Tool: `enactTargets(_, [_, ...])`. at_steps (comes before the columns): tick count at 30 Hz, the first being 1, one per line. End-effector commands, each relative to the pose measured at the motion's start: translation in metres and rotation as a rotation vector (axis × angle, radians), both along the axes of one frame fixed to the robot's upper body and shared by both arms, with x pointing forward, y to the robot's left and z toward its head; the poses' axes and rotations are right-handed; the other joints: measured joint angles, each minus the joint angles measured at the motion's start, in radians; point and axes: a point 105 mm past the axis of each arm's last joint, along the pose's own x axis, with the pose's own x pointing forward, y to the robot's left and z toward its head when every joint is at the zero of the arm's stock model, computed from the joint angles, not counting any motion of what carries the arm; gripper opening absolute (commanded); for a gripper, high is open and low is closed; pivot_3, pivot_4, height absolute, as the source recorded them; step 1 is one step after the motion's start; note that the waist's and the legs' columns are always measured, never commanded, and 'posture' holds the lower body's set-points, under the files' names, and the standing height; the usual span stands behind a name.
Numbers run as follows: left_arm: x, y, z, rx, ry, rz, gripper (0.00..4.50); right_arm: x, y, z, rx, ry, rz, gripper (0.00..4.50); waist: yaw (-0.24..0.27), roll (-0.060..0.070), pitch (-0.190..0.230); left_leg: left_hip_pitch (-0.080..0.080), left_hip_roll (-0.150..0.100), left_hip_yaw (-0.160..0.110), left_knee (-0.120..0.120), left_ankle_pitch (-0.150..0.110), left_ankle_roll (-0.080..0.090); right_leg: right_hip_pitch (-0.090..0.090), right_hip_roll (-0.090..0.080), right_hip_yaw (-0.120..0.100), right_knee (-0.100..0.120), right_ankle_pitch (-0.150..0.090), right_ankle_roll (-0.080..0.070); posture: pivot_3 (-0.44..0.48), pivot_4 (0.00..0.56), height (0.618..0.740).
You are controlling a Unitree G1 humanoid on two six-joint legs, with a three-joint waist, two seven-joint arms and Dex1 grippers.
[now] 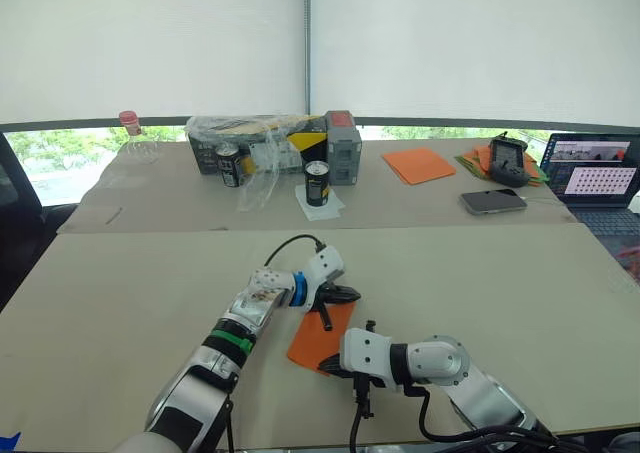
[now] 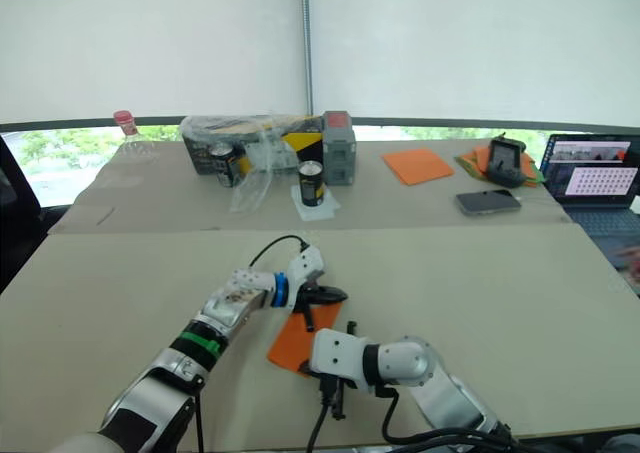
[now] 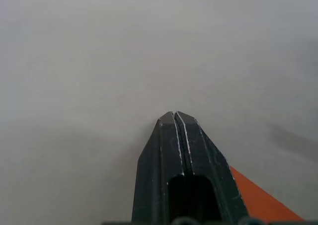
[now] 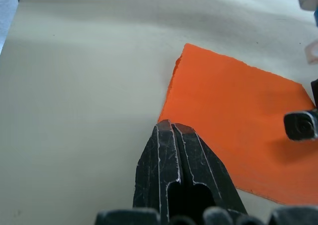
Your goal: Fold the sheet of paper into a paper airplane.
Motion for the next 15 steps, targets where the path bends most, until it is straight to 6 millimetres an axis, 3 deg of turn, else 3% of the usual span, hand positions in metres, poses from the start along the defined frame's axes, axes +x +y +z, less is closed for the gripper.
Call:
enactTargets(1, [-0.011,0.006,-0.012,0.035,0.029,-0.038,0.01,-0.002,-0.002,-0.008,-0.034,0.023,-0.003,0.0,0.0,0.0,0.0,0.0,0.0,0.0,0.0,0.0,0.0,0.0,0.0,0.0,0.0,0.0,0.0,0.0,0.15,0.74])
enactTargets(9, [-0.02,0.036,-0.021,0.072,0.013,0.018,0.01,0.0,-0.002,-0.011,-0.053,0.022,0.009,0.0,-0.002,0.0,0.0,0.002,0.001,0.0,-0.001,0.0,0.0,0.001,0.0,0.0,0.0,0.0,0.0,0.0,0.15,0.74])
enactTargets(15, [-0.038,0.057,-0.027,0.079,0.025,0.069,0.01,0.002,-0.002,-0.012,-0.059,0.029,0.018,0.0,-0.002,0.001,0.0,0.004,0.003,0.0,-0.002,0.0,0.0,0.001,0.001,0.0,0.001,0.0,-0.001,0.0,0.15,0.74])
